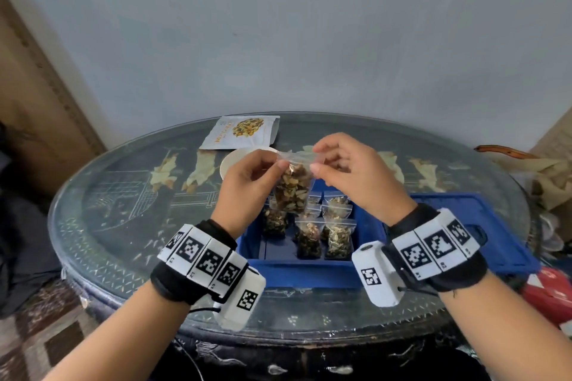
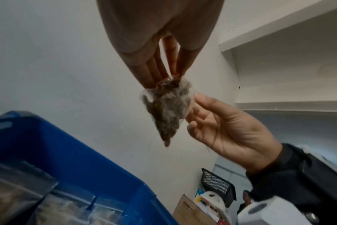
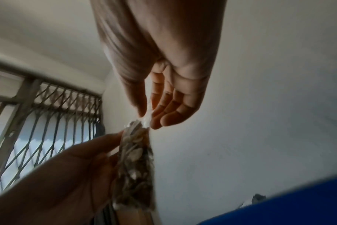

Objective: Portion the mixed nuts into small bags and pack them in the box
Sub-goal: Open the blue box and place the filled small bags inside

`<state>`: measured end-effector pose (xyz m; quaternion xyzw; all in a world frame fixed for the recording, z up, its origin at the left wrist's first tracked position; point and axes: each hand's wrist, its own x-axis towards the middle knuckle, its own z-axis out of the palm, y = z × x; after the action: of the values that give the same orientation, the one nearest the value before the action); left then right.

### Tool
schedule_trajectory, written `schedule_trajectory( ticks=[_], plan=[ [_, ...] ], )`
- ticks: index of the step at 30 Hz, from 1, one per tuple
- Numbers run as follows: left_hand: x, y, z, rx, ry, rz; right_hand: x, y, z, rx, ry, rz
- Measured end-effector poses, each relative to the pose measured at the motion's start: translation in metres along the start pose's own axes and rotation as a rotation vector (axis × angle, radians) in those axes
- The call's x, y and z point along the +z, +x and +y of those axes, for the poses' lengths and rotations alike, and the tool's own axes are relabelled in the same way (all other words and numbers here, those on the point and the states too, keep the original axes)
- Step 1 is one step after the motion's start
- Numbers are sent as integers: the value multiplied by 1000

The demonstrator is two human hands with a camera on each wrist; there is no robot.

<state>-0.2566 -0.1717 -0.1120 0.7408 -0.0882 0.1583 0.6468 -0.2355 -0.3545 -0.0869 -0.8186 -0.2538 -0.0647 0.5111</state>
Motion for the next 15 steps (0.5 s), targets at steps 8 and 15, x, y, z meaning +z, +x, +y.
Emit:
schedule_trajectory(
  ticks=[8, 15],
  plan=[
    [16, -20, -7, -151, -211, 149, 32, -19, 15, 179, 281, 271],
    [18, -33, -21, -270, -304, 256, 53, -31, 19, 232, 359, 274]
  ],
)
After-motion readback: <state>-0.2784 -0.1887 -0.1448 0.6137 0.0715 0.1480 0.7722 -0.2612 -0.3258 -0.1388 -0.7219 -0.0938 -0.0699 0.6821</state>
